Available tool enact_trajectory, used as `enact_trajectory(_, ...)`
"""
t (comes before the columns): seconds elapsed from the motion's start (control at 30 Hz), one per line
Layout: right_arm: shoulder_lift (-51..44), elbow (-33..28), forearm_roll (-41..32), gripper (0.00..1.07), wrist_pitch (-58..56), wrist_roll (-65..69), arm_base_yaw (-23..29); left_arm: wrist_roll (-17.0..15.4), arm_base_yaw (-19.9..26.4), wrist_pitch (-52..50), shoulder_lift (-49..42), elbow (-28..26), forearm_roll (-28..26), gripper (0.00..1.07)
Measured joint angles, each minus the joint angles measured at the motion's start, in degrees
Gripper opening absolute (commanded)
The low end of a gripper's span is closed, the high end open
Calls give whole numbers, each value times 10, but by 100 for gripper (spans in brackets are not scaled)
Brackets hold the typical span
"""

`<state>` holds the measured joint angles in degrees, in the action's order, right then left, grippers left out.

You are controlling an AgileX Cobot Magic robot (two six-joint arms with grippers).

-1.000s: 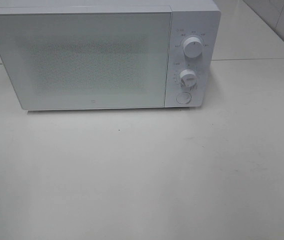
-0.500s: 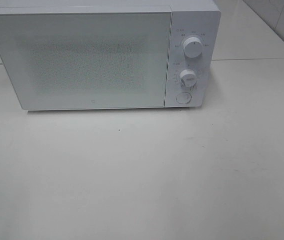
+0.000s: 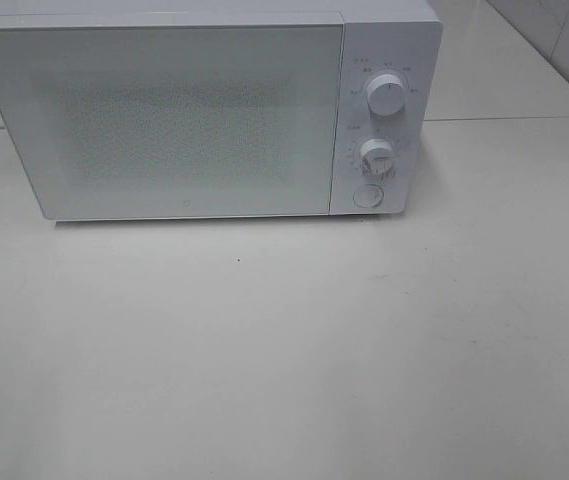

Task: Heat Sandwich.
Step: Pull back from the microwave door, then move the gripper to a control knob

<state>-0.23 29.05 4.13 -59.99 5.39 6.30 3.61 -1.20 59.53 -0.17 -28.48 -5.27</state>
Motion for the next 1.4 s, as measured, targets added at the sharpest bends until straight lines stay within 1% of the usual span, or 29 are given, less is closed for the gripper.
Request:
enact_trajectory(1.17, 0, 0, 0, 76, 0, 3, 0, 0, 0, 0, 0, 0, 0, 104)
enact_trajectory(1.33, 0, 1, 0, 79, 2, 3, 0, 0, 0, 0, 0, 0, 0, 104)
enact_trajectory(1.4, 0, 5, 0, 83, 15, 3, 0, 0, 0, 0, 0, 0, 0, 104)
